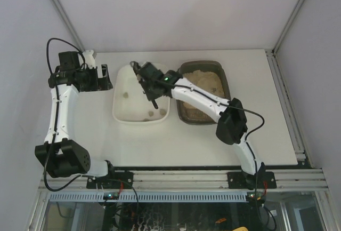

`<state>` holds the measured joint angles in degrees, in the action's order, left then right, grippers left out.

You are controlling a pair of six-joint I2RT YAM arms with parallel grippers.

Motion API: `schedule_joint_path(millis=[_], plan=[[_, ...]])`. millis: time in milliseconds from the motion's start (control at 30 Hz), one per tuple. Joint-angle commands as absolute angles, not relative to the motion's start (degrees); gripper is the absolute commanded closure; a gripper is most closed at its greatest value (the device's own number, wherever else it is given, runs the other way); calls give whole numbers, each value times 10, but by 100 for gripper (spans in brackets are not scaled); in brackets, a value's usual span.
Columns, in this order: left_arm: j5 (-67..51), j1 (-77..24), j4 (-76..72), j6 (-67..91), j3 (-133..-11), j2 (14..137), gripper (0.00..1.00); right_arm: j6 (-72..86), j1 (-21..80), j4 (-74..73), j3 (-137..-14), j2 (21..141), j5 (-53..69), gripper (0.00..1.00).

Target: Clean the litter box

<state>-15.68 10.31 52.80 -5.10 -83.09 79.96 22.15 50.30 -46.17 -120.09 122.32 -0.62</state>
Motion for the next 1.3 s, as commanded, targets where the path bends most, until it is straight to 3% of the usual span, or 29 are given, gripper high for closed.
schedule_joint_path(millis=[0, 167, 533, 667, 967, 1100, 1267], plan=[[-118, 104, 501, -6, -819, 755, 0, 105, 577, -595, -1258, 1282, -339, 100], [-84, 104, 483, 13, -791, 725, 0, 93, 607, -603, -1259, 1307, -432, 100], [-48, 103, 478, 23, -765, 697, 0, 136, 607, -580, -1236, 1250, -430, 100], [-44, 89, 484, 9, -766, 701, 0, 185, 583, -517, -1178, 1156, -356, 100], [-77, -57, 515, 23, -822, 733, 0, 320, 440, -324, -918, 918, -73, 100], [16, -165, 517, 128, -887, 773, 0, 389, 344, -261, -784, 794, -2, 100], [-62, -229, 390, 325, -843, 800, 0, 410, 247, -300, -740, 690, 1, 100]])
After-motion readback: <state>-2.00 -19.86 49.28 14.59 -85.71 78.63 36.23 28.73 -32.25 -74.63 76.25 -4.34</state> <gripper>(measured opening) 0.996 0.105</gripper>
